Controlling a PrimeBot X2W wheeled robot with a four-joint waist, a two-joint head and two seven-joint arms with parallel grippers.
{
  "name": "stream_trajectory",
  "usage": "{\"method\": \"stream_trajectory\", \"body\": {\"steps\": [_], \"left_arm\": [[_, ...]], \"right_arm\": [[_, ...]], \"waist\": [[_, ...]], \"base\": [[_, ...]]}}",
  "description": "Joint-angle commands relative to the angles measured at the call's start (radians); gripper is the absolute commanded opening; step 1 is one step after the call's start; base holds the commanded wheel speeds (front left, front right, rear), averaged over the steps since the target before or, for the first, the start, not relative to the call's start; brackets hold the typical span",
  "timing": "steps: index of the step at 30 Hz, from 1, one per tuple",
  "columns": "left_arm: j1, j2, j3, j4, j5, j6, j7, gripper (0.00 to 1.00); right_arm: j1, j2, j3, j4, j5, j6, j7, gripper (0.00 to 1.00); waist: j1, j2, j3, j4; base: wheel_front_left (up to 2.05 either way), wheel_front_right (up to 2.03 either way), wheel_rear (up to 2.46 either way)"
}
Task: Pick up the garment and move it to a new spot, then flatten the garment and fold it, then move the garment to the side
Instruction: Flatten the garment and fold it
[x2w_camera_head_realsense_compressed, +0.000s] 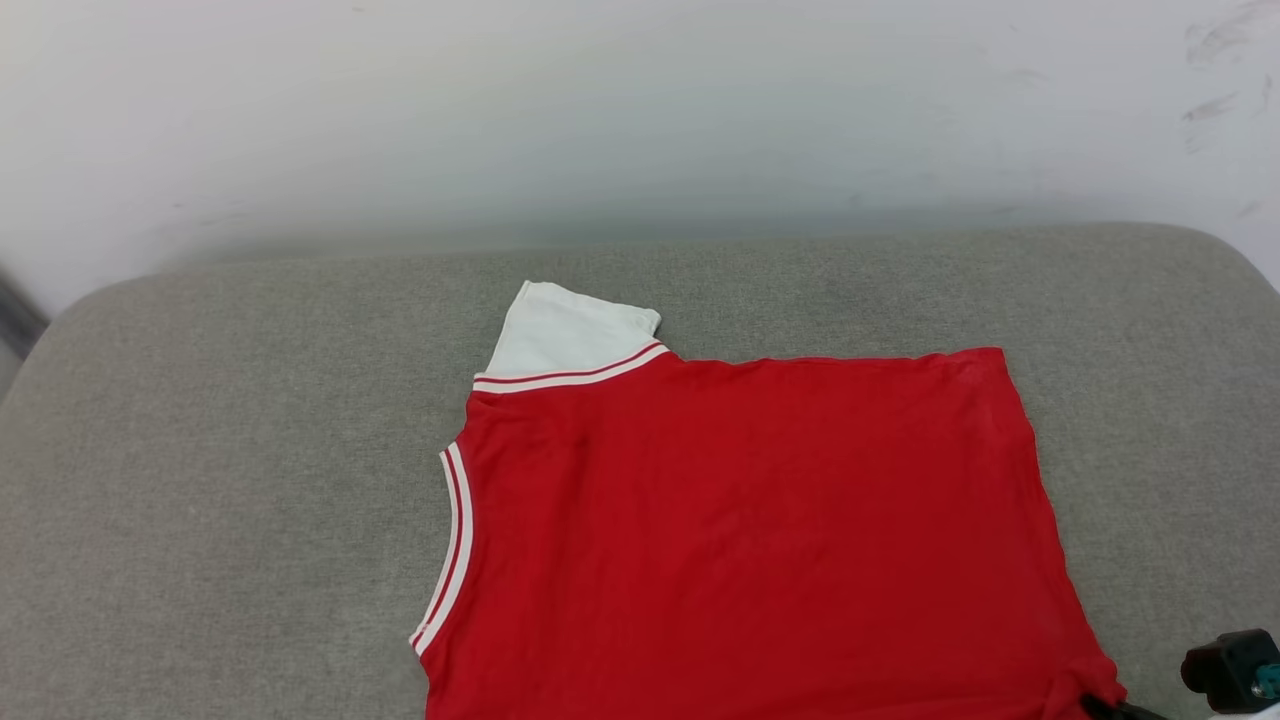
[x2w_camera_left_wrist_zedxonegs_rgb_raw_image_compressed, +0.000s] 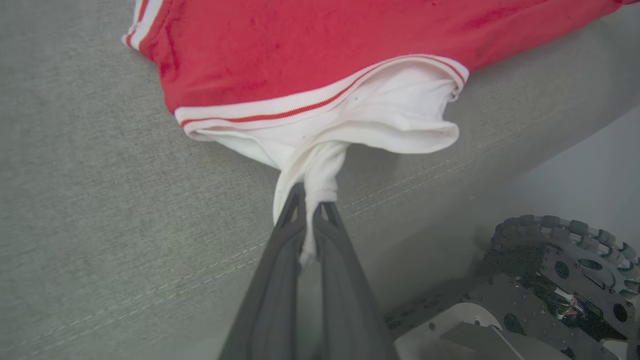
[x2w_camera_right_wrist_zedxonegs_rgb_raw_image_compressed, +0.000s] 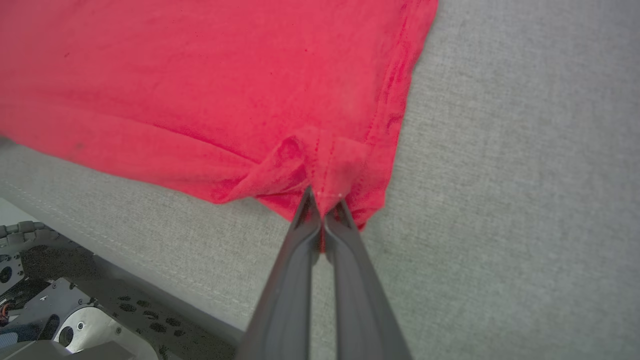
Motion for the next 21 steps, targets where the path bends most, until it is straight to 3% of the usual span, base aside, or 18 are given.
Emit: {"method": "stream_trajectory", "body": {"steps": [1,11,21], "left_arm": [[0.000,0.005,-0.010,0.004,0.003,-0.017,0.011,0.00],[-0.148,-0.002,0.009,0.043,0.066,-0.065,0.024,0.00],[-0.385,0.026,0.050,0.082,0.148,-0.149,0.078,0.00]], "right_arm": [[0.035,0.000,-0.036,-0.020,-0.013,-0.001,0.027,0.00],[0.059,0.060,-0.184,-0.112,-0.074,-0.001,0.107,0.00],[-0.009,0.111,-0.316,-0.207,-0.114,-0.001,0.174,0.00]], "waist": [[0.0003,-0.0001,0.001,0.005],[0.0003,-0.0001,0.027,0.007],[0.0003,-0.0001,0.124,-0.011]], "base": [[0.00,0.00,0.00],[0.00,0.00,0.00],[0.00,0.00,0.00]]}}
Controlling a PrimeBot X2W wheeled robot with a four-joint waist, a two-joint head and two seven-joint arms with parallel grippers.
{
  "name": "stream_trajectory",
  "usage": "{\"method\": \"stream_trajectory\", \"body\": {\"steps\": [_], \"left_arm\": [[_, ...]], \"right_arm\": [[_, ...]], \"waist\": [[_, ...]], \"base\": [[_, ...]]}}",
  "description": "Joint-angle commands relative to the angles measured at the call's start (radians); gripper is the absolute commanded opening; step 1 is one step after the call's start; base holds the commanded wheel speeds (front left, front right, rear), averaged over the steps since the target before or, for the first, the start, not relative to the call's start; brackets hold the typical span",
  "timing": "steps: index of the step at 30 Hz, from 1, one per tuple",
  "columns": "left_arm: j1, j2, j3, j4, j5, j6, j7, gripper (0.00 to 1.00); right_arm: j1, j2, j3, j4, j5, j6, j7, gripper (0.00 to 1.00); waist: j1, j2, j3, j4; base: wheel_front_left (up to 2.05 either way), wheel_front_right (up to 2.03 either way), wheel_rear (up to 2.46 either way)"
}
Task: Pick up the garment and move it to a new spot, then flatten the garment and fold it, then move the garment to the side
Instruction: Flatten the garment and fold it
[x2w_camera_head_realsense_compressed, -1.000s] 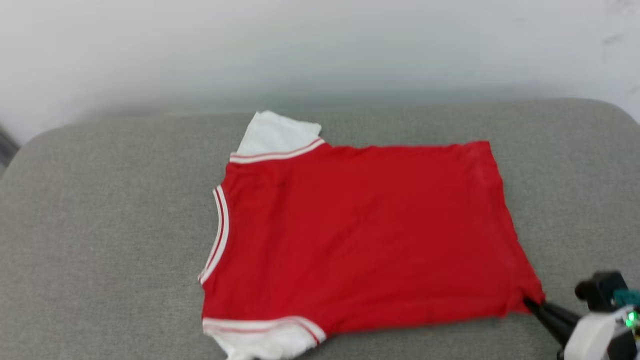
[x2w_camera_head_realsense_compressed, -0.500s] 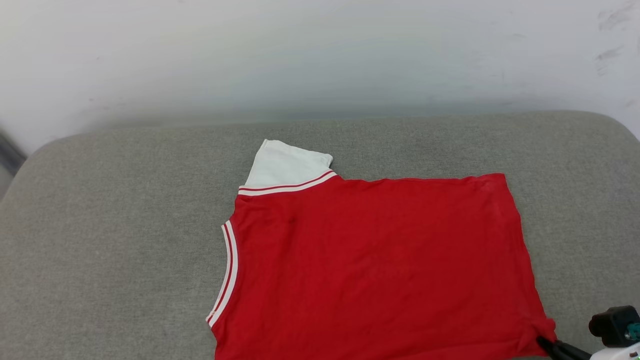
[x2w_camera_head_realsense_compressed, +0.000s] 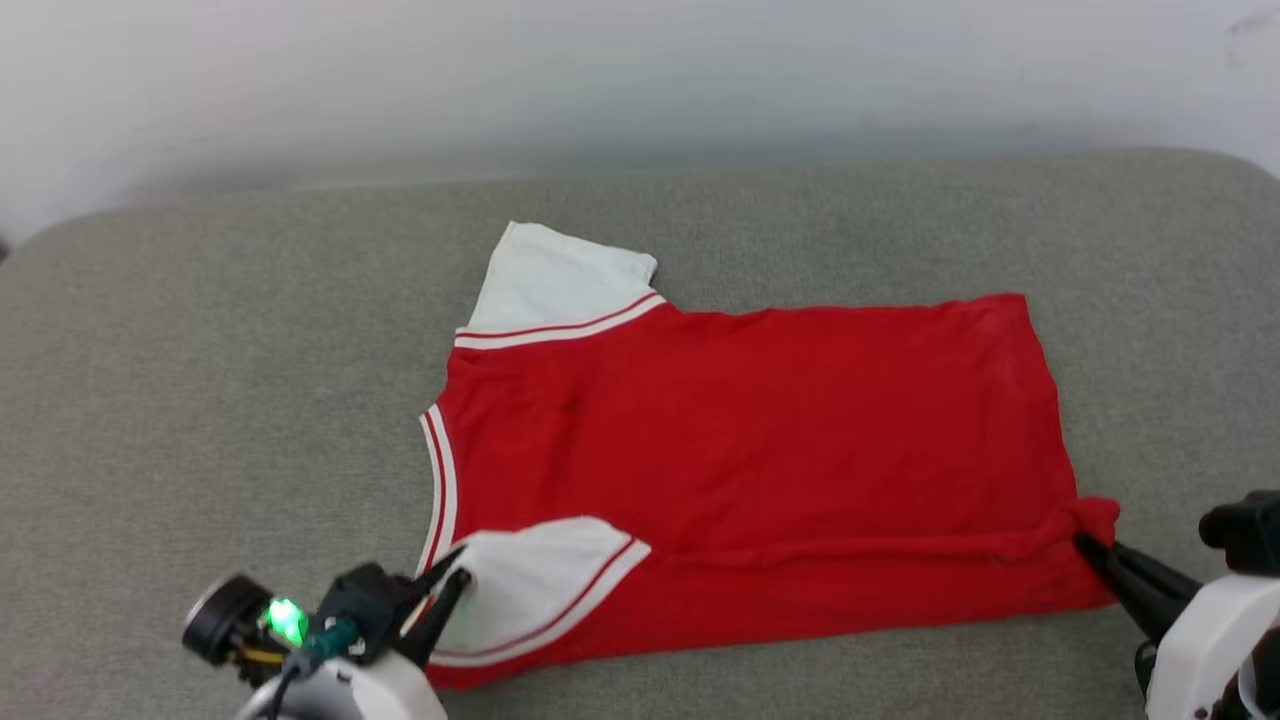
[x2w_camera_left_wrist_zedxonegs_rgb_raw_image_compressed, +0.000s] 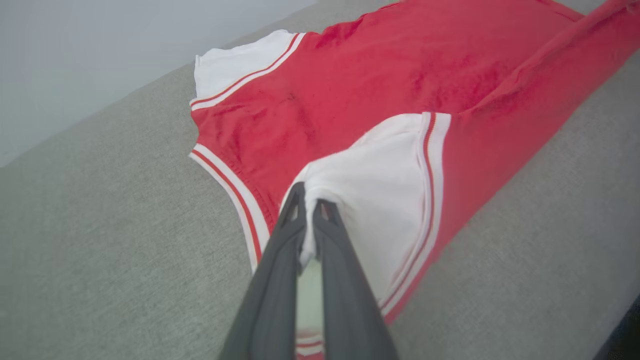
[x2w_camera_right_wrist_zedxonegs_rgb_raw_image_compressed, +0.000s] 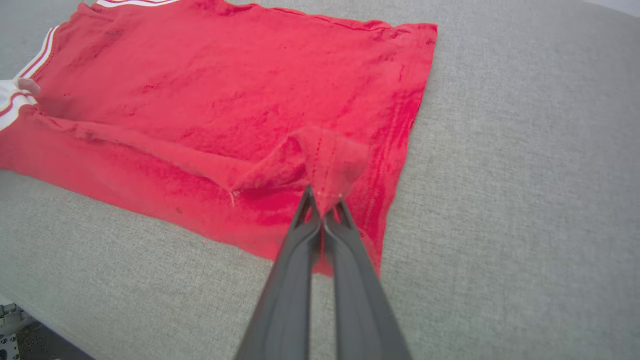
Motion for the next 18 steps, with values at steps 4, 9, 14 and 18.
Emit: {"method": "stream_trajectory", "body": {"steps": [4,9,14,18], "left_arm": [[-0.106,-0.006,0.016,0.039,0.024,-0.044,0.028,0.00],[-0.184,-0.024,0.019,0.107,0.034,-0.090,0.051,0.00],[-0.217,-0.053,0.010,0.209,0.024,-0.135,0.055,0.00],[-0.229,-0.082,-0.007,0.288,0.022,-0.168,0.050,0.00]], "right_arm": [[-0.057,0.024,-0.025,-0.015,-0.010,-0.001,0.026,0.00],[-0.126,0.043,-0.021,0.022,-0.022,-0.001,0.055,0.00],[-0.197,0.067,0.018,0.103,-0.032,-0.001,0.073,0.00],[-0.236,0.082,0.069,0.172,-0.038,-0.001,0.073,0.00]], "waist": [[-0.0001,-0.0001,0.076,-0.021],[-0.0001,-0.0001,0.152,-0.039],[-0.0001,-0.0001,0.208,-0.049],[-0.0001,-0.0001,0.218,-0.046]], "base": [[0.00,0.00,0.00],[0.00,0.00,0.00],[0.00,0.00,0.00],[0.00,0.00,0.00]]}}
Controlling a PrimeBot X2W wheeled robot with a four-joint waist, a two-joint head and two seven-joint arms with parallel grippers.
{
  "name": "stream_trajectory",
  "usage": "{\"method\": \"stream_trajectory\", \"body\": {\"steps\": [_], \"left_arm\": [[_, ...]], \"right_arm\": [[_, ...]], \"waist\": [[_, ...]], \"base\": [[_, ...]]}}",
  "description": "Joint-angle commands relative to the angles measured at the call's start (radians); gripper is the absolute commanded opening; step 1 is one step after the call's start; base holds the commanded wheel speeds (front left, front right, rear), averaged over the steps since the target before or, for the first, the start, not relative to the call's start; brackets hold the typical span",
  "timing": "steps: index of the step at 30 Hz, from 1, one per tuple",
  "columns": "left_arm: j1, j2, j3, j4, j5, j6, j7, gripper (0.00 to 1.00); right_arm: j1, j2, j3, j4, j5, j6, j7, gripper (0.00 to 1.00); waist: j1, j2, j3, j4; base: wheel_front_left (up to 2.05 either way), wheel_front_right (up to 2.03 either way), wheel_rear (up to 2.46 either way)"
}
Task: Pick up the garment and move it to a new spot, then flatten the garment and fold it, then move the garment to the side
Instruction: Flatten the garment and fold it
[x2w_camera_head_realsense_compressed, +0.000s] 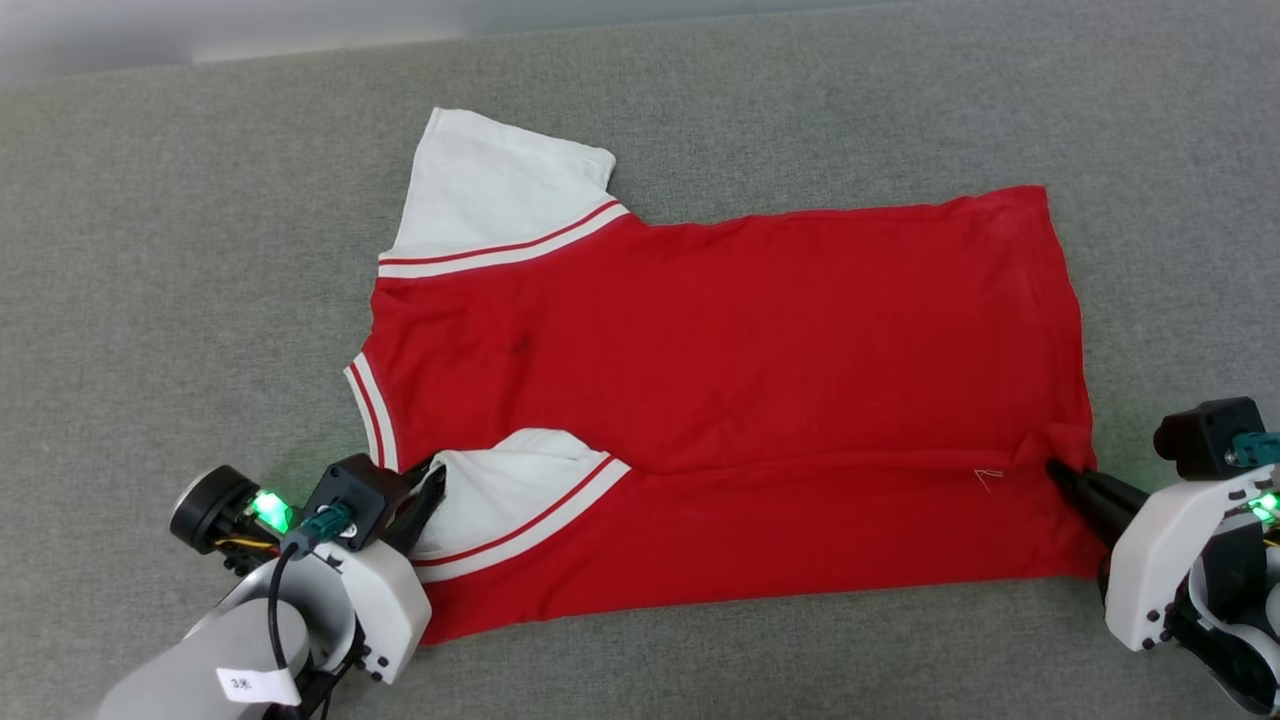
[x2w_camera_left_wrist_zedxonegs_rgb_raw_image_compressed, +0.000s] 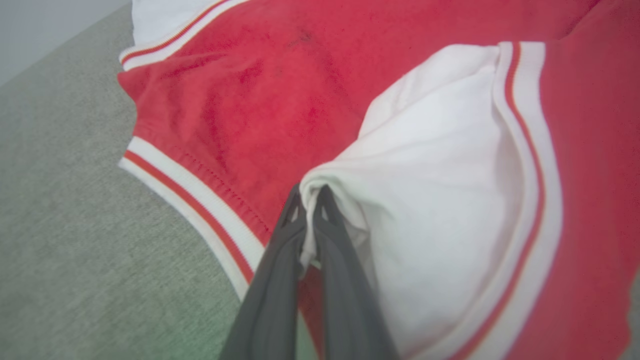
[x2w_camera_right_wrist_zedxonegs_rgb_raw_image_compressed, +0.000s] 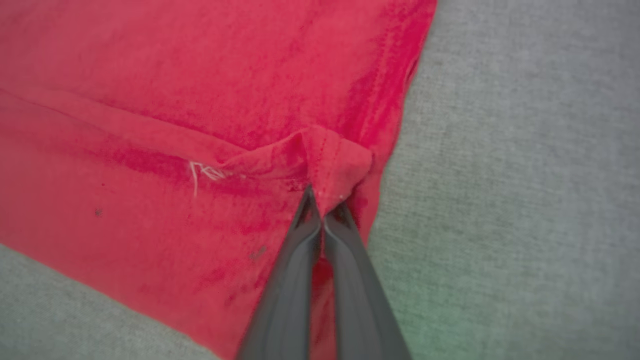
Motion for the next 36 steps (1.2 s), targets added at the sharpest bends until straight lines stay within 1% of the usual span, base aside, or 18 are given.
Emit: {"method": "stream_trajectory", "body": {"steps": [1,3,4,5,6,7,9,11,16,19,22,25,29,33,36], "left_arm": [[-0.006,-0.016,-0.009,0.022,-0.005,-0.010,-0.003,0.00],[-0.007,-0.029,-0.011,0.047,-0.013,-0.019,-0.006,0.00],[-0.009,-0.033,-0.008,0.056,-0.017,-0.021,-0.008,0.01],[-0.014,-0.036,-0.011,0.062,-0.011,-0.022,-0.010,0.49],[-0.022,-0.038,-0.006,0.063,-0.007,-0.020,-0.022,1.00],[-0.027,-0.038,0.002,0.064,-0.009,-0.015,-0.030,1.00],[-0.038,-0.028,0.011,0.055,-0.014,-0.019,-0.036,1.00],[-0.061,-0.009,0.023,0.041,-0.007,-0.019,-0.036,1.00],[-0.132,0.038,0.051,-0.017,-0.019,-0.036,0.017,1.00],[-0.176,0.067,0.056,-0.065,-0.041,-0.056,0.107,1.00],[-0.206,0.091,0.054,-0.109,-0.087,-0.085,0.218,1.00],[-0.233,0.114,0.041,-0.147,-0.151,-0.121,0.362,1.00],[-0.250,0.130,0.019,-0.179,-0.265,-0.164,0.556,1.00],[-0.247,0.133,-0.010,-0.188,-0.355,-0.182,0.707,1.00],[-0.231,0.127,-0.028,-0.177,-0.397,-0.182,0.772,1.00]], "right_arm": [[-0.013,0.012,0.016,0.022,0.005,-0.001,-0.004,0.00],[-0.020,0.016,0.023,0.038,0.014,-0.001,-0.020,0.00],[-0.024,0.015,0.024,0.041,0.016,-0.001,-0.029,0.25],[-0.024,0.014,0.024,0.042,0.020,-0.001,-0.037,0.73],[-0.022,0.009,0.025,0.039,0.023,-0.001,-0.041,1.00],[-0.020,0.002,0.026,0.031,0.022,-0.001,-0.050,1.00],[-0.012,-0.010,0.019,0.016,0.026,-0.001,-0.060,1.00],[-0.006,-0.021,0.011,-0.007,0.020,-0.001,-0.067,1.00],[0.006,-0.036,-0.017,-0.063,0.005,-0.001,-0.057,1.00],[0.013,-0.037,-0.027,-0.096,-0.005,-0.001,-0.034,1.00],[0.017,-0.030,-0.038,-0.122,-0.013,-0.001,-0.014,1.00],[0.023,-0.023,-0.047,-0.142,-0.020,-0.001,0.004,1.00],[0.028,-0.016,-0.052,-0.158,-0.025,-0.001,0.029,1.00],[0.031,-0.011,-0.050,-0.163,-0.022,-0.001,0.046,1.00],[0.022,-0.007,-0.043,-0.164,-0.018,-0.001,0.056,1.00]], "waist": [[-0.0002,-0.0001,-0.002,0.004],[-0.0002,-0.0001,-0.012,0.010],[-0.0002,-0.0001,-0.020,0.014],[-0.0002,-0.0001,-0.029,0.018],[-0.0002,-0.0001,-0.039,0.022],[-0.0002,-0.0001,-0.049,0.027],[-0.0002,-0.0001,-0.069,0.035],[-0.0002,-0.0001,-0.085,0.042],[-0.0002,-0.0001,-0.112,0.058],[-0.0002,-0.0001,-0.121,0.065],[-0.0002,-0.0001,-0.125,0.068],[-0.0002,-0.0001,-0.127,0.071],[-0.0002,-0.0001,-0.126,0.072],[-0.0002,-0.0001,-0.118,0.069],[-0.0002,-0.0001,-0.107,0.061]], "base": [[0.00,0.00,0.00],[0.00,0.00,0.00],[0.00,0.00,0.00],[0.00,0.00,0.00],[0.00,0.00,0.00],[0.00,0.00,0.00],[0.00,0.00,0.00],[0.00,0.00,0.00],[0.00,0.00,0.00],[0.00,0.00,0.00],[0.00,0.00,0.00],[0.00,0.00,0.00],[0.00,0.00,0.00],[0.00,0.00,0.00],[0.00,0.00,0.00]]}}
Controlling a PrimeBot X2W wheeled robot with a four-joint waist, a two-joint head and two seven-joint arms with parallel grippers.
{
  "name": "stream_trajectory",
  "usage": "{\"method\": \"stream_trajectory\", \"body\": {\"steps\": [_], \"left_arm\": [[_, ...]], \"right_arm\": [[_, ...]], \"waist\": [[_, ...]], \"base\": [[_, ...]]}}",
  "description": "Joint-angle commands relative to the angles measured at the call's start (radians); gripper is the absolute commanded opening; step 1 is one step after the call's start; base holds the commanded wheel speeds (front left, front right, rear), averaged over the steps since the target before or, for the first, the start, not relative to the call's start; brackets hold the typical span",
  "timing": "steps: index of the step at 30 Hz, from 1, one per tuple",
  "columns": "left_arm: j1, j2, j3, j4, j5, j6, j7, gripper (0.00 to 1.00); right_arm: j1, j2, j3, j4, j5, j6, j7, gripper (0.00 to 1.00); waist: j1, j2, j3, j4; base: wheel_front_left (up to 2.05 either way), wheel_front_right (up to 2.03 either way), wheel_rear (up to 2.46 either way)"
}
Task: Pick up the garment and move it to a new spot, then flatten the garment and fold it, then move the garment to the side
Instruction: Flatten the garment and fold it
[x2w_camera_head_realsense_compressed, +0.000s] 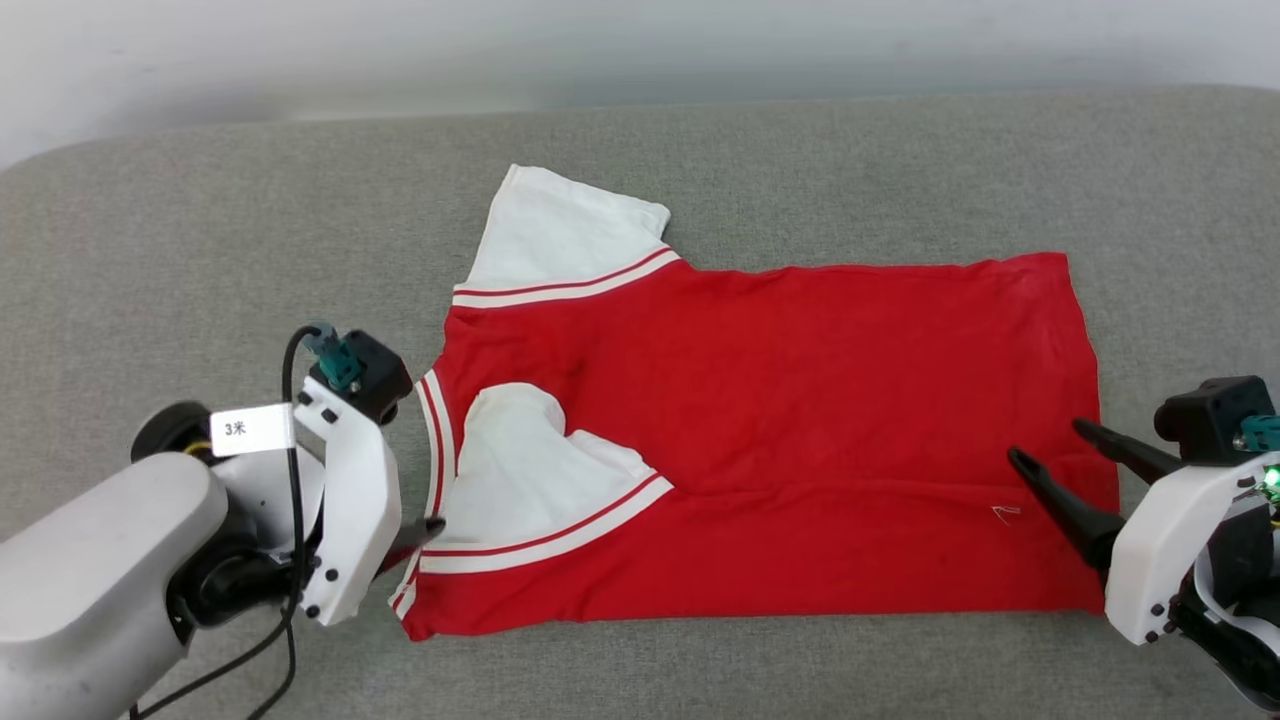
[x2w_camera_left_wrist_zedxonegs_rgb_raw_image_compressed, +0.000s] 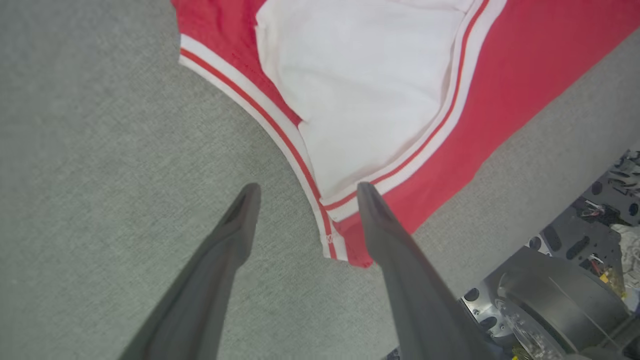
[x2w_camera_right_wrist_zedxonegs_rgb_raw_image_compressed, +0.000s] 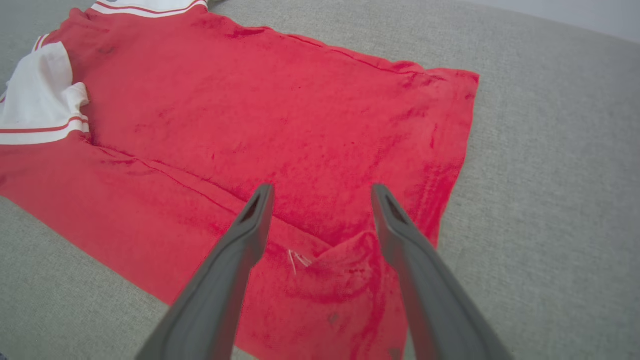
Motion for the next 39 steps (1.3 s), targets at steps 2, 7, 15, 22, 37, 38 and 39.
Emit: {"method": "stream_trajectory", "body": {"steps": [2,7,15,22,37,38,39], "left_arm": [[0.022,-0.014,-0.014,0.017,-0.038,0.002,0.039,1.00],[0.045,-0.032,-0.052,0.058,-0.042,-0.007,0.079,1.00],[0.096,-0.072,-0.110,0.144,-0.023,-0.019,0.082,1.00],[0.092,-0.082,-0.101,0.172,-0.008,-0.039,0.023,0.00],[0.058,-0.042,-0.071,0.098,0.022,-0.044,-0.063,0.00],[0.054,-0.043,-0.070,0.092,0.026,-0.042,-0.064,0.00],[0.051,-0.045,-0.070,0.088,0.031,-0.042,-0.065,0.00]], "right_arm": [[-0.011,0.007,0.009,-0.002,0.003,-0.001,0.009,1.00],[-0.037,0.012,0.025,0.009,0.010,-0.001,0.012,1.00],[-0.081,0.016,0.054,0.033,0.018,-0.001,0.002,1.00],[-0.174,-0.062,0.081,0.006,-0.005,-0.001,0.052,1.00],[-0.287,-0.232,0.278,0.013,0.184,-0.001,0.619,1.00],[-0.281,-0.220,0.281,0.033,0.183,-0.001,0.621,1.00],[-0.275,-0.205,0.284,0.053,0.181,-0.001,0.617,1.00]], "waist": [[0.0000,0.0000,0.016,-0.011],[0.0000,0.0000,0.041,-0.028],[0.0000,0.0000,0.057,-0.046],[0.0000,0.0000,0.027,-0.048],[0.0000,0.0000,0.031,-0.030],[0.0000,0.0000,0.038,-0.027],[0.0000,0.0000,0.044,-0.025]], "base": [[0.00,0.00,0.00],[0.00,0.00,0.00],[0.00,0.00,0.00],[0.00,0.00,0.00],[0.00,0.00,0.00],[0.00,0.00,0.00],[0.00,0.00,0.00]]}}
